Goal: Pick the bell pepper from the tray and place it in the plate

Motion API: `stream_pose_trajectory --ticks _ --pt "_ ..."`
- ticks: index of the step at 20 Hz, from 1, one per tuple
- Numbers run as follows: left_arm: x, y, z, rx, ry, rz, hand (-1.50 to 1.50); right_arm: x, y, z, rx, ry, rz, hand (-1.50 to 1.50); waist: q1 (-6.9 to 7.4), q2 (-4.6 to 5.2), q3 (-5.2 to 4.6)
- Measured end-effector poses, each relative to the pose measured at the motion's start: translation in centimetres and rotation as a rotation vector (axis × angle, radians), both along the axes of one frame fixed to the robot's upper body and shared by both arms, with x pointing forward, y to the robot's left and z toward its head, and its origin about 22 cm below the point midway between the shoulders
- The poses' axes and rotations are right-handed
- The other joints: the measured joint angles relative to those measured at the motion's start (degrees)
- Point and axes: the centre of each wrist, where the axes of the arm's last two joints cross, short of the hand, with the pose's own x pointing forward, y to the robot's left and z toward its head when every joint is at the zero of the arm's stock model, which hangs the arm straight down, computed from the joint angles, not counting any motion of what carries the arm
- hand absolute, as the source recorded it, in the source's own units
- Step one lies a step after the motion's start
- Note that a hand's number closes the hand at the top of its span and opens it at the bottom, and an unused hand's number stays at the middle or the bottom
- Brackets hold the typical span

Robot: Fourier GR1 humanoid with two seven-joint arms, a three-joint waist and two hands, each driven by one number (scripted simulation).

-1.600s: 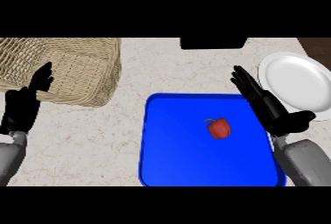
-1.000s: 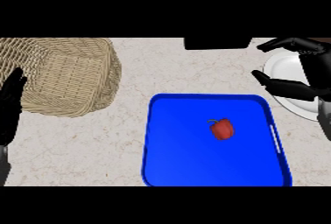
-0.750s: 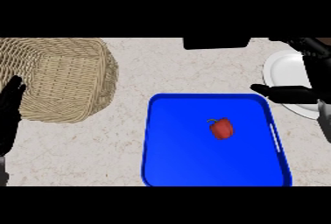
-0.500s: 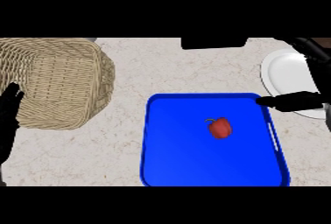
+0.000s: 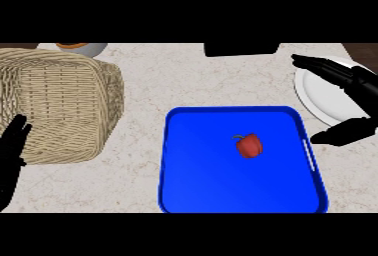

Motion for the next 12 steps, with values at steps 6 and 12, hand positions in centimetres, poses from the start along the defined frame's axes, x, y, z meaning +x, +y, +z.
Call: stream_pose_trajectory --ticks 6,12 --pt "-0.2 -5.1 -3.7 -0.154 0.140 -0.120 0.00 -0.9 2.9 -0.5 -0.173 0.044 -0.032 -1.50 -0.19 0.72 -1.41" --pt "1.5 -8.7 -5.6 -0.209 0.170 -0.187 0.00 -3.4 6.8 -3.5 -0.256 0.060 -0.108 -1.50 0.89 0.73 -1.51"
